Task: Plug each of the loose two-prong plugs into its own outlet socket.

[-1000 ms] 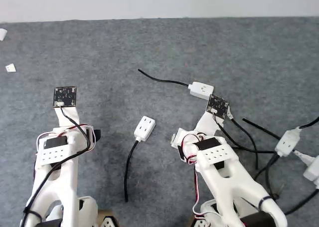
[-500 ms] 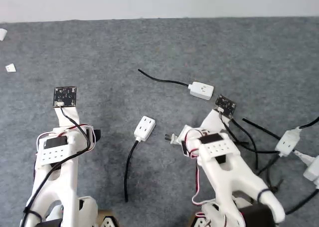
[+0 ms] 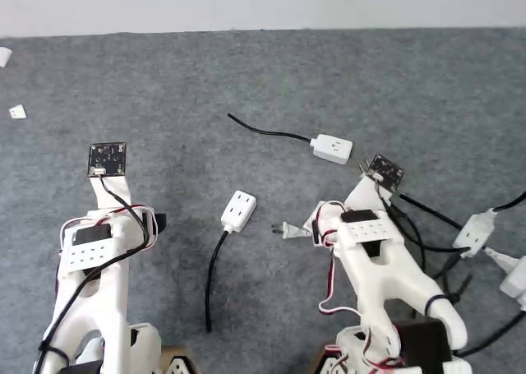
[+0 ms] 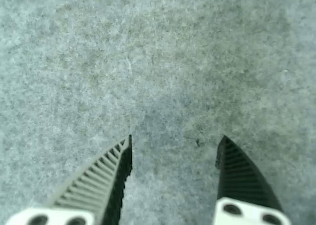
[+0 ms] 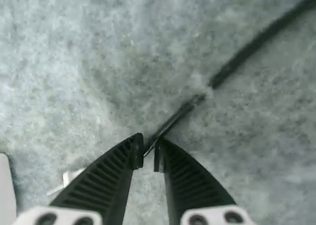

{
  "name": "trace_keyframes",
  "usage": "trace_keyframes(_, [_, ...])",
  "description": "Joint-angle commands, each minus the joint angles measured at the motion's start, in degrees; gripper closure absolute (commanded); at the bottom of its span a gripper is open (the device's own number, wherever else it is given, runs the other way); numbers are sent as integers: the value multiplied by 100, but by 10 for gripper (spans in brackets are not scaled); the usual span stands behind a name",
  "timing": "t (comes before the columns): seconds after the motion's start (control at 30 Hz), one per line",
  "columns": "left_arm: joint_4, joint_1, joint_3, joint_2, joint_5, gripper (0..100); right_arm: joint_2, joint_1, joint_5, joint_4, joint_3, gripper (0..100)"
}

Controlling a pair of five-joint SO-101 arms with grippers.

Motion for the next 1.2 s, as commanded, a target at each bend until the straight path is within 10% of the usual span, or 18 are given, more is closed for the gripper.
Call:
trace_keyframes(0.0, [-149,44,-286,9,-44,738,-40,127,220,-13,-343,991])
trace_keyframes(0.67, [-149,35,-286,9,-44,738,-1631,-2105,2980,1077,-580,991])
trace_keyframes(1.17, [-149,26,-286,9,-44,738,910,-954,6769,1297,-2136,926])
